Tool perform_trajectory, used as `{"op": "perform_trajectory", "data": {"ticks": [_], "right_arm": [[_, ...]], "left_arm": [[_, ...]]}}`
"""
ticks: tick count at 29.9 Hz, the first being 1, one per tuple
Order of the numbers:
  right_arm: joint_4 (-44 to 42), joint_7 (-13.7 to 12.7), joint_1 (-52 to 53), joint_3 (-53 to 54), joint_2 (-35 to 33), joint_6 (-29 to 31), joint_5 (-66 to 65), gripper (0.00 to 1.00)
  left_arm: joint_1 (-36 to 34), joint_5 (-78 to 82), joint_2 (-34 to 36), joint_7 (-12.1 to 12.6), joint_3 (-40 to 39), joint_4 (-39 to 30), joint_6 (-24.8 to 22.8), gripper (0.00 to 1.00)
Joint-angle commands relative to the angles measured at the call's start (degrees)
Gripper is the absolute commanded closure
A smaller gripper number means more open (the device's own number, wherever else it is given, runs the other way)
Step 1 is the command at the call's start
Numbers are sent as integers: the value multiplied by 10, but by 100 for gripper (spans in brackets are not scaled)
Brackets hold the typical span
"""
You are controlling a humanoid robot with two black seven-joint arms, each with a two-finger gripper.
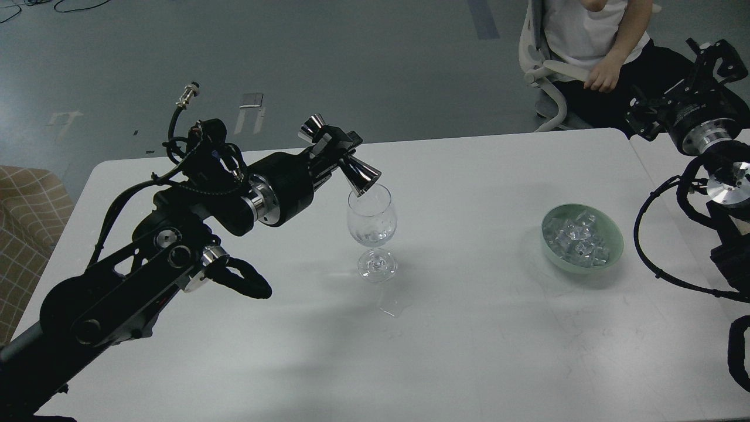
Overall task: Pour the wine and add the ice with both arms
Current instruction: 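Tilt the jigger with the left gripper to pour into the glass, then move the jigger with the left gripper back toward its spot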
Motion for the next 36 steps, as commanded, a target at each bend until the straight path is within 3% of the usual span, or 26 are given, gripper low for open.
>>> {"op": "perform_trajectory", "data": {"ticks": [1,13,15,19,25,31,36], "right_arm": [[0,0,2,-2,-2,1,0,0],[0,0,-2,-6,8,0,-1,0],[-1,0,-1,-6,8,-2,-1,0],[-3,0,-3,-6,10,-10,-1,0],[5,0,-5,-5,16,-18,-1,0],[9,-1,-2,-5,16,-20,-1,0],[8,-1,-8,-7,16,-26,-1,0]], "left_arm": [[4,-26,1,0,-11,0,4,100],[48,-290,-7,0,-163,2,44,100],[70,-333,-46,0,-211,-6,97,100],[79,-345,-81,0,-248,-10,151,100],[114,-393,-110,0,-316,-10,121,99],[165,-480,-122,0,-439,17,50,99],[201,-535,-115,0,-499,95,0,98]]}}
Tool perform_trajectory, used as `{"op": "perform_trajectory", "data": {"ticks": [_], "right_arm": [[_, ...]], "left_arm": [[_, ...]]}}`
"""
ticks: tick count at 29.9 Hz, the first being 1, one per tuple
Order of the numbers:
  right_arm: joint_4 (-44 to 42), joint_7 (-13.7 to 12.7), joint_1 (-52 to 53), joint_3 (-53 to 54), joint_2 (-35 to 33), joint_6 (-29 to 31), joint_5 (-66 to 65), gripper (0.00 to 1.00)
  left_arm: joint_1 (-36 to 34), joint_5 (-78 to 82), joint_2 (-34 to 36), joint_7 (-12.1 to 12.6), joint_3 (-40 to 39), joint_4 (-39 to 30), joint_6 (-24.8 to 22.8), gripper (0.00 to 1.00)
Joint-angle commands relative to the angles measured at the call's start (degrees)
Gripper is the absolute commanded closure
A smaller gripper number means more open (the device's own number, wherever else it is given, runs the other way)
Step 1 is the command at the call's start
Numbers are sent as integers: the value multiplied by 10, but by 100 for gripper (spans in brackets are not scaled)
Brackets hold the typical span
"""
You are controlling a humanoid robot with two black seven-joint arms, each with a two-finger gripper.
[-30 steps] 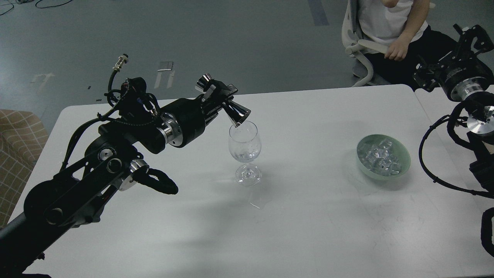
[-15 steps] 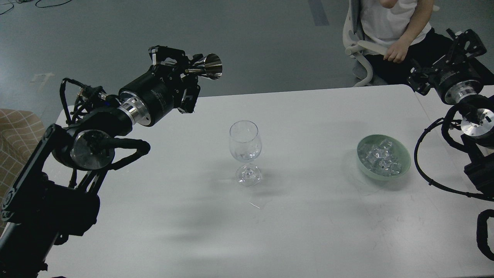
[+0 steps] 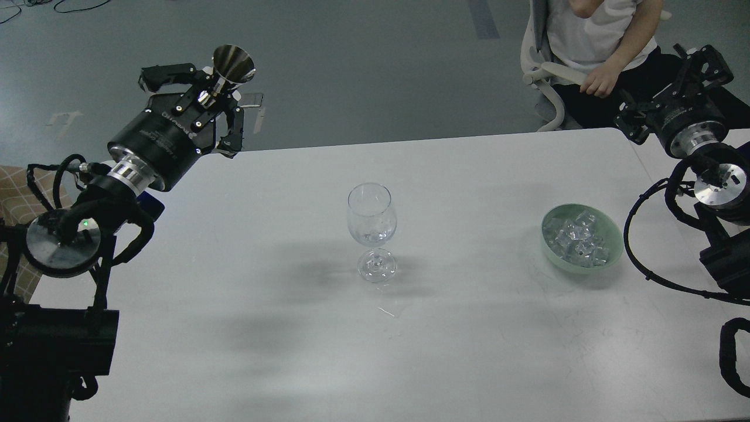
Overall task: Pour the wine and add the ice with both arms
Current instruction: 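Move the jigger with the left gripper back toward its spot, then set the jigger down and open the left gripper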
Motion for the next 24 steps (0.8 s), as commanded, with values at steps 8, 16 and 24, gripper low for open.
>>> {"op": "perform_trajectory", "data": {"ticks": [8,16,24], "right_arm": [[-5,1,-5,-1,-5,-1,0,0],[-5,6,-17,0,-6,-2,0,0],[0,6,-32,0,-1,0,0,0]], "left_arm": [[58,-66,-5,0,-43,124,-65,94],[77,-81,-7,0,-47,246,-121,93],[67,-112,-6,0,-49,341,-184,94]]}}
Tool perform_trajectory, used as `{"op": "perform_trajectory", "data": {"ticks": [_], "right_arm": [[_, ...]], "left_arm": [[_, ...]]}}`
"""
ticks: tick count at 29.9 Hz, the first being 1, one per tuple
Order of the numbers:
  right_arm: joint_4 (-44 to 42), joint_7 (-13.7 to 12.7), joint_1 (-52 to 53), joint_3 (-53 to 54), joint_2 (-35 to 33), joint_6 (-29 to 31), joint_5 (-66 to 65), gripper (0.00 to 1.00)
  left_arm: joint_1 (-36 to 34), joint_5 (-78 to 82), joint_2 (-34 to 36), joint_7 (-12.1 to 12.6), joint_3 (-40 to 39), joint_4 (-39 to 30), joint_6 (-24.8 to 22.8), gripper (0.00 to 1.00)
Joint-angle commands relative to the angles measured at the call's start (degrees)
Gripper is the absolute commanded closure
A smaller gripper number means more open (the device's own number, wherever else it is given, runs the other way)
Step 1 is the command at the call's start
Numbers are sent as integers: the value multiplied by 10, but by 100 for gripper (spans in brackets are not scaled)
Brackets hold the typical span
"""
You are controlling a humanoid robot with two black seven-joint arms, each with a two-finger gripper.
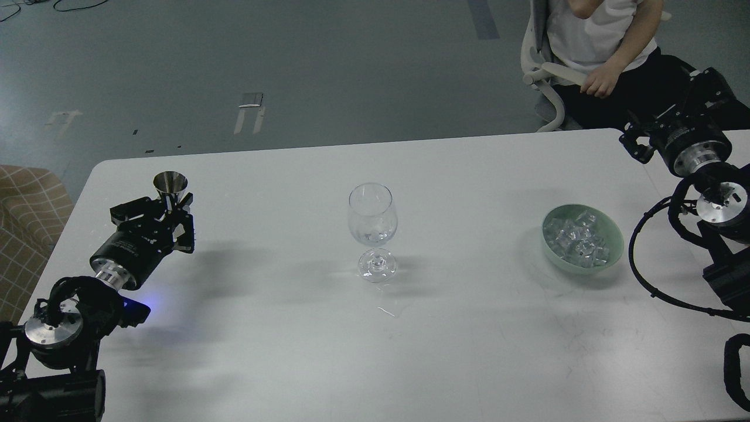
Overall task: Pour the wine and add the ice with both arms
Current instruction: 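Set the jigger down and open the left gripper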
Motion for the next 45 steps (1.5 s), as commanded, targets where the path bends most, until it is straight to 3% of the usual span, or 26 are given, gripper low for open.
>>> {"op": "perform_trajectory", "data": {"ticks": [1,17,20,27,30,33,45], "right_arm": [[0,1,-1,0,2,-1,0,0],[1,-3,3,1,3,-16,0,0],[1,-3,4,0,2,-16,-1,0],[1,-4,8,0,3,-23,-1,0],[2,-4,8,0,3,-26,-1,0],[2,-4,8,0,3,-27,-1,0],[2,-4,7,-1,3,-27,-1,0]], "left_arm": [[5,-3,-2,0,0,14,-26,94],[-67,-1,-1,-7,9,143,-24,93],[-96,0,-1,-18,11,197,-26,93],[-113,0,-3,-30,15,227,-29,92],[-113,0,-2,-34,15,234,-28,88],[-114,-2,-2,-37,15,234,-24,71],[-124,-2,0,-35,14,232,-23,68]]}}
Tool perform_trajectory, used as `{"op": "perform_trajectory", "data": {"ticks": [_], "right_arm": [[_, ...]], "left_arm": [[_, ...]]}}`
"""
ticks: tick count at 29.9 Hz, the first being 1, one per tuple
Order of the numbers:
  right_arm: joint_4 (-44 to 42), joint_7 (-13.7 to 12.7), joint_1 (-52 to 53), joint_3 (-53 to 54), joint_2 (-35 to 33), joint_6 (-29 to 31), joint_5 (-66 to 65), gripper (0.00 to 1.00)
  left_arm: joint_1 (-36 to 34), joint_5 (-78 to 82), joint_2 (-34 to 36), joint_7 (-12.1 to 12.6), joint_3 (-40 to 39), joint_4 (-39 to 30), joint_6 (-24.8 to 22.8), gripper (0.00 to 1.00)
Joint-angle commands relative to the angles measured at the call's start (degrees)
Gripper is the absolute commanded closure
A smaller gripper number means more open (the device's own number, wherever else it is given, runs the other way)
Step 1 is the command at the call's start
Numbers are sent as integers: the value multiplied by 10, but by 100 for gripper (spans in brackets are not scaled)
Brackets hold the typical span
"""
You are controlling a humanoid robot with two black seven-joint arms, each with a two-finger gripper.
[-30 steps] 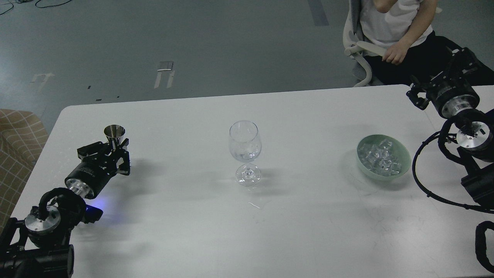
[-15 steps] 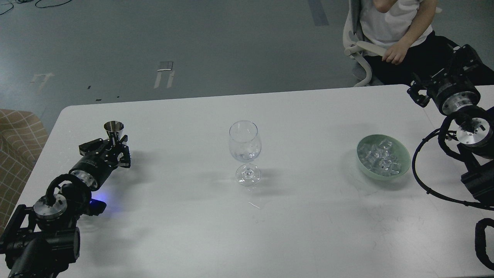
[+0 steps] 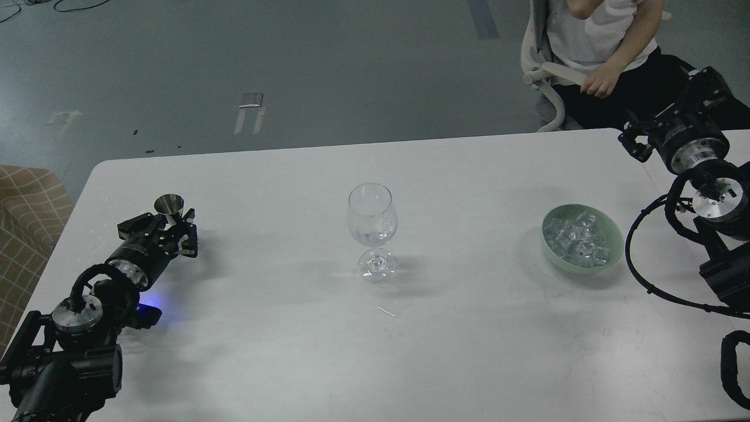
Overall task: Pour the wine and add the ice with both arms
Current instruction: 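Set the jigger down and open the left gripper, then lift the open left gripper away from the jigger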
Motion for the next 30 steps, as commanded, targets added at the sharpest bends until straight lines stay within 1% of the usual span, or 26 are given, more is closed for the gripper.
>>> {"op": "perform_trajectory", "data": {"ticks": [1,2,4,6,7,8,16,19,20,23,30], "right_arm": [[0,0,-2,0,0,0,0,0],[0,0,-4,0,0,0,0,0],[3,0,-4,0,1,0,0,0],[6,0,-7,0,0,0,0,0],[6,0,-7,-1,0,0,0,0],[6,0,-7,-1,0,0,0,0],[7,-1,-9,0,1,0,0,0],[8,-1,-9,0,1,0,0,0],[7,-1,-9,-1,0,0,0,0],[7,-1,-11,-2,0,0,0,0],[5,-1,-13,-2,-1,0,-1,0]], "left_arm": [[-1,0,-1,2,0,-1,0,67],[-1,0,-1,3,1,-2,0,64],[0,2,-1,3,1,-5,0,50],[5,3,-1,3,1,-8,1,39],[5,3,0,4,1,-9,1,36],[6,2,3,4,1,-9,2,29],[5,2,6,6,1,-18,15,25],[6,3,8,6,1,-27,22,22],[5,3,11,5,1,-27,24,17],[6,3,17,6,0,-28,25,12],[7,1,30,7,-1,-31,33,7]]}}
